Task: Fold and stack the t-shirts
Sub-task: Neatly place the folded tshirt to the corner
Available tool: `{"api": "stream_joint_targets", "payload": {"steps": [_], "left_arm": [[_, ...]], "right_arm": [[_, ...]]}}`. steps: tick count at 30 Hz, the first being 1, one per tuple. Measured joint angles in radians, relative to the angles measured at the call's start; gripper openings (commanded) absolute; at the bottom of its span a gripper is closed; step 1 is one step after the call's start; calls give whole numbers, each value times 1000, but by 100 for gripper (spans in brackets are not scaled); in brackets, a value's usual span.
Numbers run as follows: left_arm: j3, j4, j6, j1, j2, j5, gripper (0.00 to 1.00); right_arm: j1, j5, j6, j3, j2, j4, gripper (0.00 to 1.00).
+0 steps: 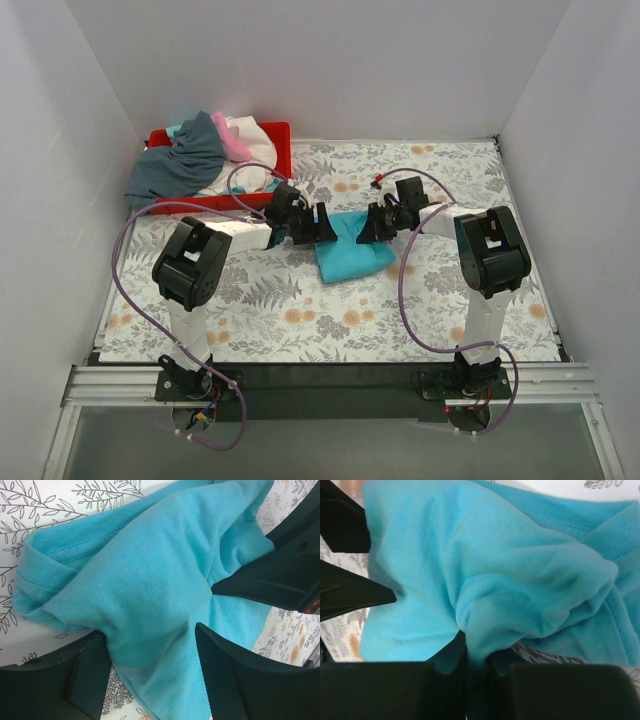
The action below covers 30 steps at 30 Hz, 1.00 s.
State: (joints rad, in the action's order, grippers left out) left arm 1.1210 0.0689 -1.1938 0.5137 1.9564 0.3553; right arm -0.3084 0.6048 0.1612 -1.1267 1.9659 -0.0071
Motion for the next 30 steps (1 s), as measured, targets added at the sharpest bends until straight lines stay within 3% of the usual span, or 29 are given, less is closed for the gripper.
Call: {"api": "stream_joint_targets", "payload": {"steps": [6,14,30], "left_arm": [[-12,-2,0,4,-15,-13,61],[-108,-77,17,5,-138,-63,61],[-198,-141,68,-76,-223,-97,62]], "right_arm": [[-8,-127,-11,-78,2,-113,1],[28,-353,-84,-338,73,-294,1],[272,-566,-234,-774,320,-483,1]]}}
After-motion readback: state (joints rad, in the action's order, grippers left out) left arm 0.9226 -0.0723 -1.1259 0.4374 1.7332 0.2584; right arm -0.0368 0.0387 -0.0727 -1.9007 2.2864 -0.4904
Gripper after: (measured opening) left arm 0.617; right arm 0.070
